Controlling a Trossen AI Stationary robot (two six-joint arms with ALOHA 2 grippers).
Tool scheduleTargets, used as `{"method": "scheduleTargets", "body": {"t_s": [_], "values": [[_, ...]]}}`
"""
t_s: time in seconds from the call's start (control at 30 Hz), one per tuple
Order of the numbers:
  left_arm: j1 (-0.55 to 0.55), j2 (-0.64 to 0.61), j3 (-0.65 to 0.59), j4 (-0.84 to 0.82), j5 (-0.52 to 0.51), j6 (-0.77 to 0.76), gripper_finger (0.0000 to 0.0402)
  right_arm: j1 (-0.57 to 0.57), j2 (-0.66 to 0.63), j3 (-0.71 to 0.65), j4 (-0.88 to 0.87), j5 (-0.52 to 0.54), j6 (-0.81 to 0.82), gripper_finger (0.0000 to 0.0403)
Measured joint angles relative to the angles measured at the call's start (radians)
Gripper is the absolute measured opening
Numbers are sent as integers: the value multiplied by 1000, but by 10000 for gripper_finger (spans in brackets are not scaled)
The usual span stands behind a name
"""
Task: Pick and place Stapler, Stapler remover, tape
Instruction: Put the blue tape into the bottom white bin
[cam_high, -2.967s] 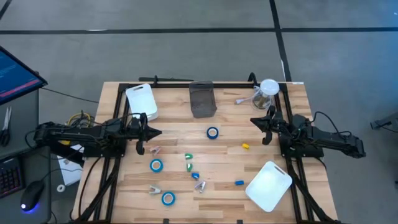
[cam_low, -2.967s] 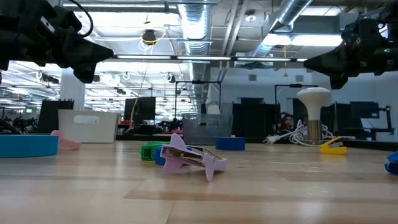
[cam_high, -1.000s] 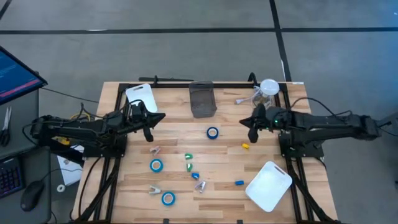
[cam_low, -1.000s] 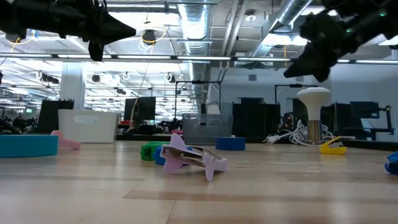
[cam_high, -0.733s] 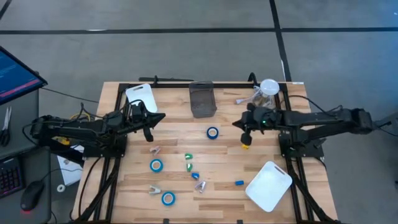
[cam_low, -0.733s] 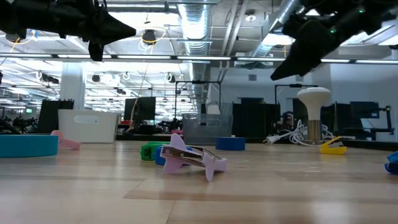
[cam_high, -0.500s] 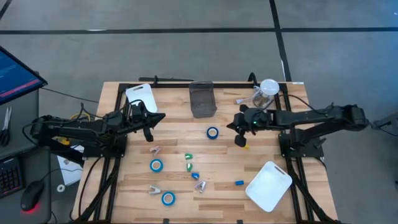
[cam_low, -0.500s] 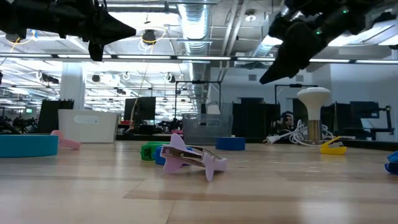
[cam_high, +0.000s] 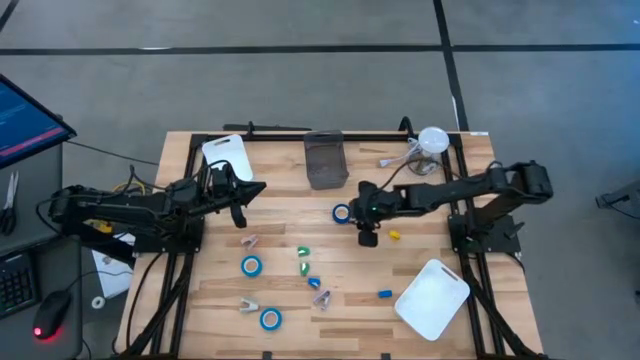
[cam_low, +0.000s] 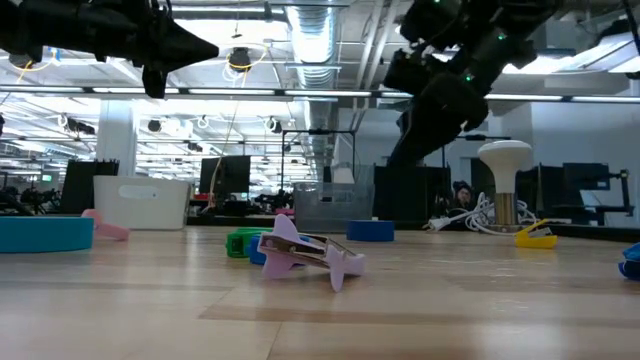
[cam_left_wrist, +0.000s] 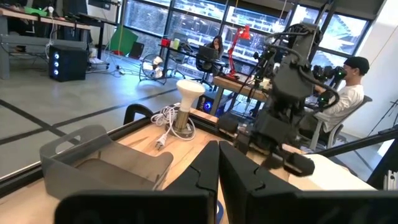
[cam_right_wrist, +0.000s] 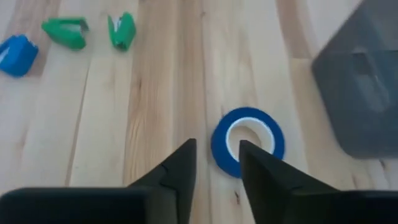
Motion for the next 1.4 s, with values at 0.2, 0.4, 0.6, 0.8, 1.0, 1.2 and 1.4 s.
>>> {"method": "scheduleTargets", "body": {"t_s": [0.2, 0.4, 0.6, 0.8, 1.0, 1.2, 1.4], "values": [[0, 0, 0, -10, 0, 0, 3, 6, 90, 36, 0, 2, -4, 166], [0, 0, 0, -13, 0, 0, 3, -28, 161, 56, 1, 24, -13, 178], [0, 0, 0, -25, 0, 0, 3, -60, 203, 56, 3, -5, -33, 162], [0, 0, 0, -32, 0, 0, 3, -62, 203, 56, 3, -7, -74, 155], [0, 0, 0, -51, 0, 0, 3, -76, 228, 59, 14, -42, -77, 157], [0, 0, -2, -52, 0, 0, 3, -78, 270, 62, 24, -48, -91, 153], [0, 0, -2, -56, 0, 0, 3, -79, 281, 61, 37, -48, -87, 126]]}}
